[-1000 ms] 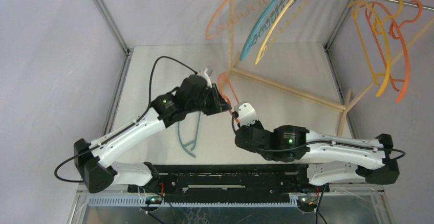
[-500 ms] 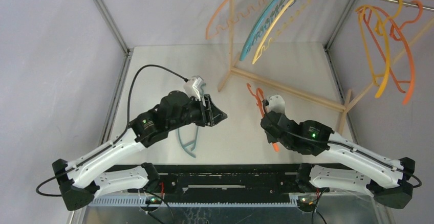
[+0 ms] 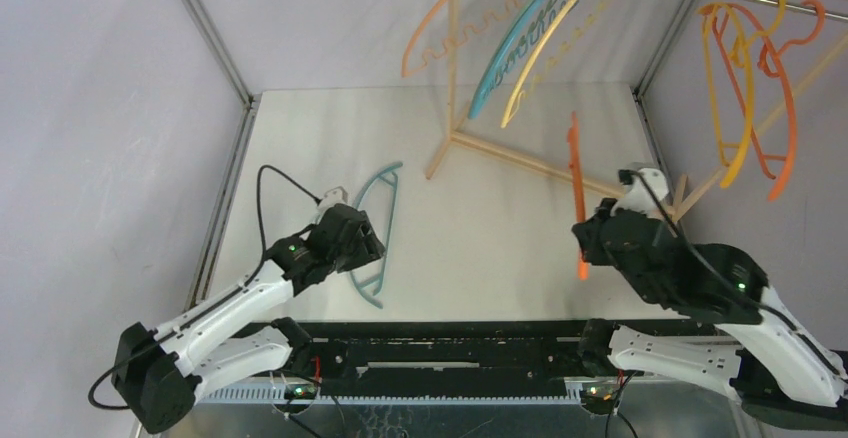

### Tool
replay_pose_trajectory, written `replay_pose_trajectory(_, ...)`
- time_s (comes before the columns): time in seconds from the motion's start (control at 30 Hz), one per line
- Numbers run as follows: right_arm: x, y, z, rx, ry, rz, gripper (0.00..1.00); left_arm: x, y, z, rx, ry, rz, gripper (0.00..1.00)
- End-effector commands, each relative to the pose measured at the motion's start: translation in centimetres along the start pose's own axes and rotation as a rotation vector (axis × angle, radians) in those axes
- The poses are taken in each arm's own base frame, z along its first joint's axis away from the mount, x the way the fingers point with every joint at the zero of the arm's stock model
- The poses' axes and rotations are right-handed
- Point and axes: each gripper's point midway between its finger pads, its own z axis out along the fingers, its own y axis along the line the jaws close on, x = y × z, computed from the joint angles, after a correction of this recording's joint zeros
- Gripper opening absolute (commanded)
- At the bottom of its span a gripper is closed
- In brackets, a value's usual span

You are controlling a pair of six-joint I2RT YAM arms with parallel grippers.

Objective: Organize the hangers

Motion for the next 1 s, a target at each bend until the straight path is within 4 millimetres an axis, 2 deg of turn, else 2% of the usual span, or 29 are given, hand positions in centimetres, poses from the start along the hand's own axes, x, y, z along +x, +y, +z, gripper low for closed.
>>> replay_pose_trajectory(0.0,-2.6,-2.6,-1.3,0.101,-0.081,0.052,0.0,-2.9,1.2,-0.5,-0.01,-0.121,-0.094,0.63)
replay_pose_trajectory(0.17,-5.1,-3.7,-2.4,0.127,-0.171,0.059,0.0,-3.4,3.0,-0.7,-0.066,-0.153,-0.072,0.63)
replay_pose_trajectory(0.33,-8.6,-3.3,-2.9,0.138,-0.262,0.044,0.0,-2.6,5.4,0.6,-0.123,-0.152,-0.063,0.64)
replay_pose_trajectory(0.6,-13.2,-3.4,-4.2,0.162,-0.375,0.026,0.0,-1.6,7.7,2.2,-0.158,-0.148,-0.112,0.65)
replay_pose_trajectory(0.77,-15.1,-3.5,-4.2,0.174,-0.408,0.033,0.0,0.0,9.0,3.7,-0.17,-0.103,-0.1,0.64)
replay_pose_trajectory(0.97,-16.5,-3.7,-3.3,0.199,-0.423,0.034,0.0,1.2,8.7,5.6,-0.115,-0.079,-0.106,0.58)
